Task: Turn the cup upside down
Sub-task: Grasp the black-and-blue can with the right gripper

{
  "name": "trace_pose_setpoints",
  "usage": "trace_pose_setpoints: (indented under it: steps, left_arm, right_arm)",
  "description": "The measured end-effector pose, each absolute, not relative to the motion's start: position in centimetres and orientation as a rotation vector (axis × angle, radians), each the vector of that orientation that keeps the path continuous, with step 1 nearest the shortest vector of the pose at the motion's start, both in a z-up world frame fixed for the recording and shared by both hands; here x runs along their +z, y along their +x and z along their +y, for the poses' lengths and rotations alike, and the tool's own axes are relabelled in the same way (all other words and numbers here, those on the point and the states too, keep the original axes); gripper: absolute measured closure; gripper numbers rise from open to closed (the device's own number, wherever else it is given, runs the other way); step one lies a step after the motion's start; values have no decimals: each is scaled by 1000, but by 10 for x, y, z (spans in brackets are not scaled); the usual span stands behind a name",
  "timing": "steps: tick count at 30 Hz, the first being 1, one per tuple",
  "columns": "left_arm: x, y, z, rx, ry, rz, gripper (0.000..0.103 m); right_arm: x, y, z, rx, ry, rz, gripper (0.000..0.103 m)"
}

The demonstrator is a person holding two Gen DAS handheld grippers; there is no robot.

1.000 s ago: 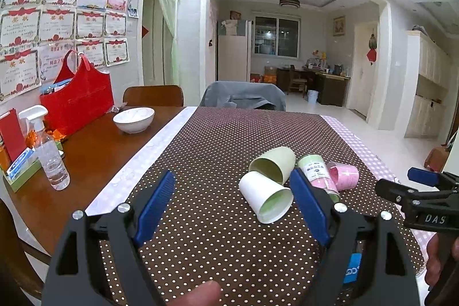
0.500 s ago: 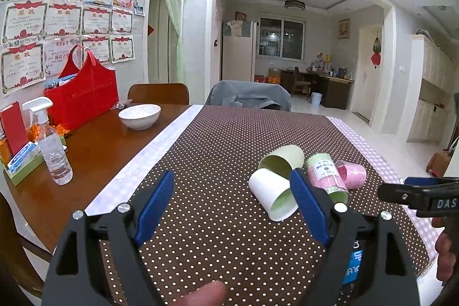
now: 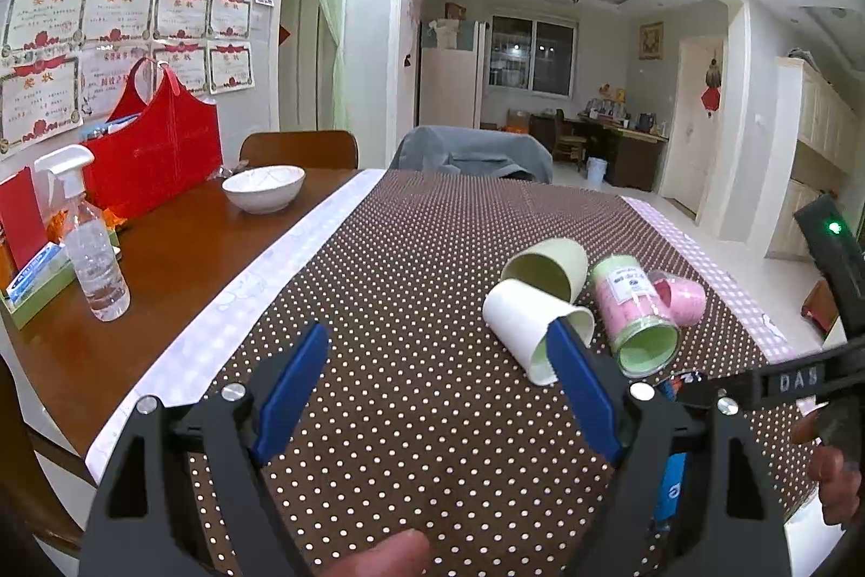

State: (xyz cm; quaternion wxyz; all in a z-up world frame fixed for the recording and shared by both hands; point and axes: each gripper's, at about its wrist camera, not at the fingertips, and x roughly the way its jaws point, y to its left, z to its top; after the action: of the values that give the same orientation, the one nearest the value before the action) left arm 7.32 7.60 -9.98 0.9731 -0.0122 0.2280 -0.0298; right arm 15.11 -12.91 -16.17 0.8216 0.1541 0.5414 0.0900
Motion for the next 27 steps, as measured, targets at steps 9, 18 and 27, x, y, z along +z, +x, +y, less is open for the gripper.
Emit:
trace_pose_setpoints:
  steps: [9, 18, 27]
  left_arm:
    - [-112, 75, 75, -81, -35, 490, 22]
    - [-114, 75, 72, -99, -37, 496, 22]
    - [-108, 72, 68, -93, -21, 483, 22]
  right_arm:
    - [-178, 172, -125, 159, 367, 1291, 22]
    - [-194, 188, -113, 176, 327, 1414, 36]
    - [-165, 169, -123, 258, 371, 1253, 37]
